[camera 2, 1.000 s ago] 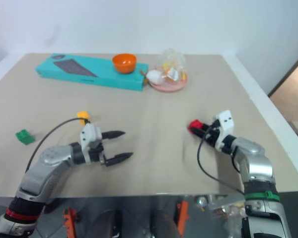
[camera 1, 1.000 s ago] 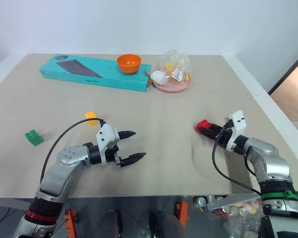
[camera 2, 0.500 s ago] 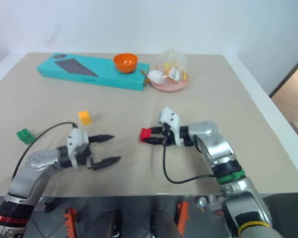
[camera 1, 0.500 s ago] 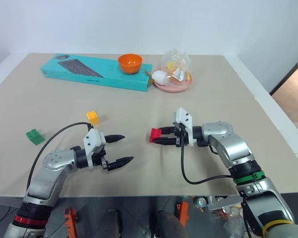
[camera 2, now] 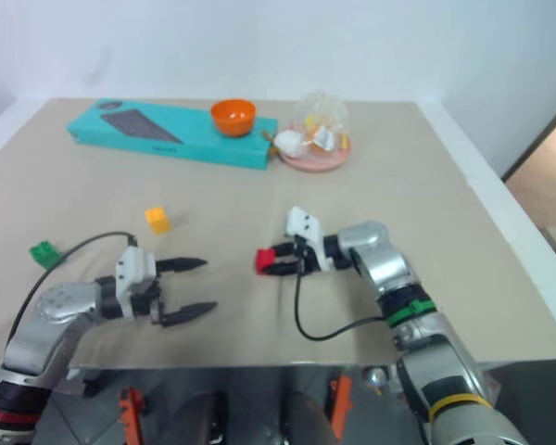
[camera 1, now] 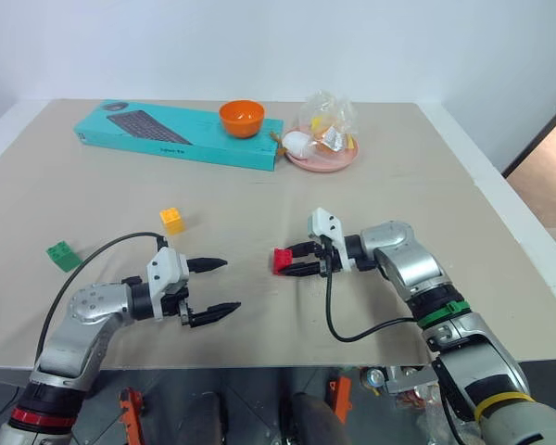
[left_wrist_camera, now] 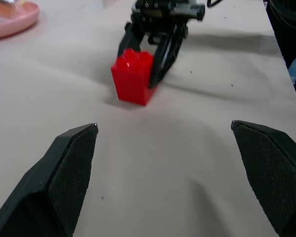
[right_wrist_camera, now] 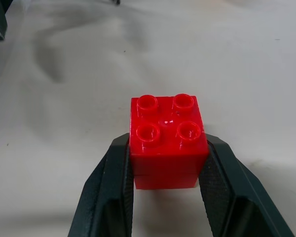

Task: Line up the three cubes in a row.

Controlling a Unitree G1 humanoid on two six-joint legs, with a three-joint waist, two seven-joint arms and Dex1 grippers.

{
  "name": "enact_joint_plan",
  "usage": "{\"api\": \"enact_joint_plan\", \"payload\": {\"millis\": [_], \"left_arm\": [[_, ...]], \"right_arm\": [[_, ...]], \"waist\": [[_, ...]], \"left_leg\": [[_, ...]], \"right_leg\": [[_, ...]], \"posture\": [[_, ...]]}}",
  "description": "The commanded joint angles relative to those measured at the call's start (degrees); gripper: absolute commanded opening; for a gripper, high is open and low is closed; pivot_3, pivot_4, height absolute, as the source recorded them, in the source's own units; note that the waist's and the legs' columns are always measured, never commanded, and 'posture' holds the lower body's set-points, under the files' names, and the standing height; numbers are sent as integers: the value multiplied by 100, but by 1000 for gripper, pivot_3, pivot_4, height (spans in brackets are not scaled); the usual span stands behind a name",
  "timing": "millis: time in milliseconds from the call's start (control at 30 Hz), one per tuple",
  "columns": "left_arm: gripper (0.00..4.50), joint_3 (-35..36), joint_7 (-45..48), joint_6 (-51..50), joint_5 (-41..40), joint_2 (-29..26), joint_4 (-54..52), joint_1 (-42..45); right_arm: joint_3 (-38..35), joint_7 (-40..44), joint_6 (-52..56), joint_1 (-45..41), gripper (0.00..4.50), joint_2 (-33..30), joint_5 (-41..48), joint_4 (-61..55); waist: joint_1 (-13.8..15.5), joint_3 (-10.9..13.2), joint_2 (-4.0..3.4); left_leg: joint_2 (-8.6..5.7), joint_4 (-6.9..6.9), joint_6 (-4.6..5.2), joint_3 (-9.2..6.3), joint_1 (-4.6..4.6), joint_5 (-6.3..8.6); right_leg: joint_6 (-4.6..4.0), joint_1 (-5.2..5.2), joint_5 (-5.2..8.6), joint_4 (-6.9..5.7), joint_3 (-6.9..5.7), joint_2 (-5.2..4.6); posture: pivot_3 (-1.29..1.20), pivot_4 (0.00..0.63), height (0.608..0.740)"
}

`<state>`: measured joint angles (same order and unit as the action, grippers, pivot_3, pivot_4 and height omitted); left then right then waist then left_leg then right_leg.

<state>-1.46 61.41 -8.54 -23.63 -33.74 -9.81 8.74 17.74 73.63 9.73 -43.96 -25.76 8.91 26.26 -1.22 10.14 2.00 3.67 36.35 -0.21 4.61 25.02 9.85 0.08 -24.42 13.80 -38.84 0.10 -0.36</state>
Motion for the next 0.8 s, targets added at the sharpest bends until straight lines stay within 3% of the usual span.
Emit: {"api": "enact_joint_plan", "payload": {"millis": [33, 133, 200, 300, 400, 433, 667, 800], "left_arm": [[4500, 42, -60, 35, -59, 19, -209, 14], [4500, 16, -87, 28, -36, 47, -181, 55], [4500, 8, -117, 7, -38, 65, -186, 71], [4500, 14, -148, -24, -50, 72, -211, 55], [4500, 53, -206, -57, -52, 62, -217, 20], [4500, 66, -226, -61, -51, 59, -218, 12], [4500, 652, -1019, -157, -82, 184, -92, 7], [4500, 1250, -2028, -288, -88, 445, -401, -237]], "right_arm": [[-12, 110, -228, -198, 1235, 47, -111, 99], [-25, 139, -320, -241, 1235, 77, -177, 248], [-18, 165, -348, -254, 2261, 66, -236, 284], [-107, 184, -169, -237, 3030, 69, -162, 154], [-203, 212, 68, -173, 4314, 10, -35, -185], [-233, 216, 137, -143, 4490, -17, 5, -302], [-875, -199, 1399, 201, 4490, -295, 817, -2077], [-1231, -791, 1831, 454, 4490, -239, 1144, -3024]], "waist": [[0, 0, 0], [-1, 0, 0], [-1, 0, 0], [-1, 0, 0], [0, 1, -1], [0, 1, -1], [2, 2, -2], [-7, 2, -2]], "left_leg": [[0, 0, 0, 1, -2, 0], [0, 1, 0, 2, -4, 0], [0, 1, 0, 2, -5, -1], [0, 0, -1, 2, -4, -1], [0, 0, -1, 2, -4, -1], [0, 0, -1, 1, -4, -1], [2, 0, -1, -1, -1, 0], [7, 0, -2, 1, -5, 0]], "right_leg": [[0, 0, 0, -2, 1, 1], [-1, 1, -1, -4, 2, 2], [-1, 1, -1, -6, 1, 2], [-1, 1, -1, -6, 2, 1], [-2, 0, 1, -7, 3, 1], [-2, 0, 1, -7, 2, 1], [-3, -1, 2, -7, -1, -16], [-5, -1, 2, -8, 1, -15]], "posture": [[0, 150, 740], [0, 150, 740], [0, 150, 740], [0, 150, 740], [0, 150, 740], [0, 150, 740], [0, 150, 740], [0, 150, 740]]}}
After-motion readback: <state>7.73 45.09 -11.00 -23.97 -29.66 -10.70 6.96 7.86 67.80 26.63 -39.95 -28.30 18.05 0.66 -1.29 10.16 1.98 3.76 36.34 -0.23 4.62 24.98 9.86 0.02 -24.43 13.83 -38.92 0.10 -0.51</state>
